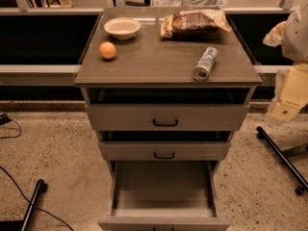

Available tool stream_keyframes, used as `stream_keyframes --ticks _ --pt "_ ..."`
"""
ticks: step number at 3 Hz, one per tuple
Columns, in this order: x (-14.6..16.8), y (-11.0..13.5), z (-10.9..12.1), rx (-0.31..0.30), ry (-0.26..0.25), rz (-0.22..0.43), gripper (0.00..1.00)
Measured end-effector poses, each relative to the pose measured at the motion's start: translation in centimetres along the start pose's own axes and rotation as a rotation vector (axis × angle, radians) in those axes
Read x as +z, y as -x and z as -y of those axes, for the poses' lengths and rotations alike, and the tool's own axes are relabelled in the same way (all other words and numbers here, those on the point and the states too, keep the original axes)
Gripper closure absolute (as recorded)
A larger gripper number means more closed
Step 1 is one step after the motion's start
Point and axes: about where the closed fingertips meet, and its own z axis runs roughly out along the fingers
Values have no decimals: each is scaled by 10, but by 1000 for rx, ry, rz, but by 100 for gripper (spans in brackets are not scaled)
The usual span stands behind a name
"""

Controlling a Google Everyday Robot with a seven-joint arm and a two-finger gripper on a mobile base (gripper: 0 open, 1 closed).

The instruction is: Place redbull can into bottom drawer

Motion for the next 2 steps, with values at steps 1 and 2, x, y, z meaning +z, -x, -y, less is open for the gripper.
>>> stream_keyframes --ticks 1,2 --pt "0 0 2 -11 -4 -2 0" --pt "0 -2 30 -156 -56 -35 0"
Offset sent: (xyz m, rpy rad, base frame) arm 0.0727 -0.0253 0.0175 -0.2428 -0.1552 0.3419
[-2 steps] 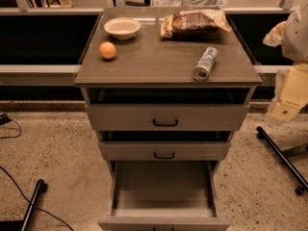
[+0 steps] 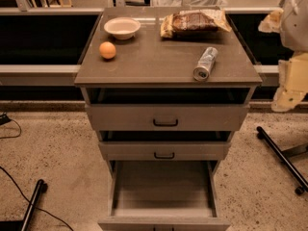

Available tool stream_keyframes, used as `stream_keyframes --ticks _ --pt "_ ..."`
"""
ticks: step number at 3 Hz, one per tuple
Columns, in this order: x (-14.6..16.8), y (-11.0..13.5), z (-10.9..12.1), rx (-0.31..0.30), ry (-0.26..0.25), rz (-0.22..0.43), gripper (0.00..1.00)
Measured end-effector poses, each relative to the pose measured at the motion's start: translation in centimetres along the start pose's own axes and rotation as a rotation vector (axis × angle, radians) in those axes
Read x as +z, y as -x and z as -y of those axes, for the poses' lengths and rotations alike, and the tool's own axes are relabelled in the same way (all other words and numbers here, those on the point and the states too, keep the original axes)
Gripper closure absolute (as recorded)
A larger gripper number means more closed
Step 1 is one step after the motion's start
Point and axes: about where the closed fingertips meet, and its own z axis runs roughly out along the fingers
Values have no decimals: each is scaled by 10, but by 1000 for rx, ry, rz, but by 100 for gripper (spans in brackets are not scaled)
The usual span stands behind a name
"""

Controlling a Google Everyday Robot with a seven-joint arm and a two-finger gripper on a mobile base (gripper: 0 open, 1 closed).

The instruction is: Place redbull can into bottom drawer

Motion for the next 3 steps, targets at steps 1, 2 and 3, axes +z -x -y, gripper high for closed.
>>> stream_keyframes --ticks 1,2,3 --pt "22 5 33 -182 -50 19 0" --pt "24 4 35 -270 -51 12 0" --pt "28 3 41 -289 -51 -6 0"
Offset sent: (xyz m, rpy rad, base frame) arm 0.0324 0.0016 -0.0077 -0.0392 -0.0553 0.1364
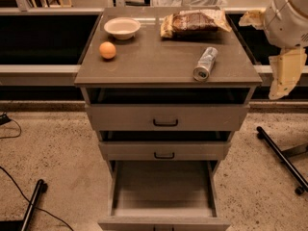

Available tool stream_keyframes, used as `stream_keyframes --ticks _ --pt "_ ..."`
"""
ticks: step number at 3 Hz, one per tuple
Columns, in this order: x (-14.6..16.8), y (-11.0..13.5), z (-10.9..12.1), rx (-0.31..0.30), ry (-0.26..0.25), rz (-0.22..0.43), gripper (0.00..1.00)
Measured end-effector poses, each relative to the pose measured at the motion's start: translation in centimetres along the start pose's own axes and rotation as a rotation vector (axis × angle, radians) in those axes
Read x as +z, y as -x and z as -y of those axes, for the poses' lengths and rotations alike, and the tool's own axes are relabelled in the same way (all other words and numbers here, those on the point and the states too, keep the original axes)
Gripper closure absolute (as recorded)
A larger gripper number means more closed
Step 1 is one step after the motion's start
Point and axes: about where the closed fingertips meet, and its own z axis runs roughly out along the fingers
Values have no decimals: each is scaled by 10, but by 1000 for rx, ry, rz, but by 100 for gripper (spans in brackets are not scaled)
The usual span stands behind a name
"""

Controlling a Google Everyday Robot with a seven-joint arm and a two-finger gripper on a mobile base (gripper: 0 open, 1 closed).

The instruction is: Place redbull can into bottom drawer

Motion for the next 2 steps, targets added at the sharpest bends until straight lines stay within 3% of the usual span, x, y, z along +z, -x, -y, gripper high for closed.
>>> stream_keyframes --ticks 1,2 --pt "26 -12 27 -97 40 10 0" --pt "74 -26 62 -248 112 52 0"
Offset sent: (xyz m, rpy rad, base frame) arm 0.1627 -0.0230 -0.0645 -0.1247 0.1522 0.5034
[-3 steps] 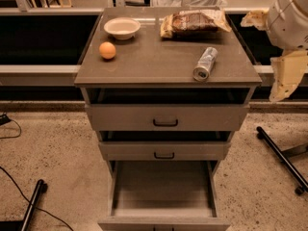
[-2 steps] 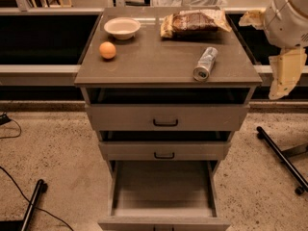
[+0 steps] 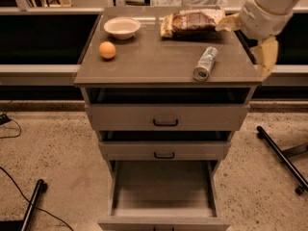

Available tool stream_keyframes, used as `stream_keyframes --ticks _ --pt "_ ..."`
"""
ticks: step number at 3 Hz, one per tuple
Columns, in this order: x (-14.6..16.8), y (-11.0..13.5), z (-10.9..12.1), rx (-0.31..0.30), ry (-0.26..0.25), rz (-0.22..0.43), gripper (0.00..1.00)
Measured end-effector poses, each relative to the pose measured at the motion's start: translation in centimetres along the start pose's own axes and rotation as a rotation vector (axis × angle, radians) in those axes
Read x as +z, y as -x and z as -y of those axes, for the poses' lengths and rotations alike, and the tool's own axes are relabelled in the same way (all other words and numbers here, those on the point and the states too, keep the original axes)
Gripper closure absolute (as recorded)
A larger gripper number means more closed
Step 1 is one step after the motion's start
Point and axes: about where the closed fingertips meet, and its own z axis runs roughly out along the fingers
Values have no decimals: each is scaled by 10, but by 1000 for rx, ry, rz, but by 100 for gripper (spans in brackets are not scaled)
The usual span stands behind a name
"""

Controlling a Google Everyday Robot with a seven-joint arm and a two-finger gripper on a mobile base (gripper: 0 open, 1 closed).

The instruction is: Place redbull can into bottom drawer

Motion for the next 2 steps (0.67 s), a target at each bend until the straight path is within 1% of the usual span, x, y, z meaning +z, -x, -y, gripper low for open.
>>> stream_keyframes --ticks 1,2 --pt "34 -14 30 -144 5 44 0" --pt "60 -12 50 -276 9 67 19"
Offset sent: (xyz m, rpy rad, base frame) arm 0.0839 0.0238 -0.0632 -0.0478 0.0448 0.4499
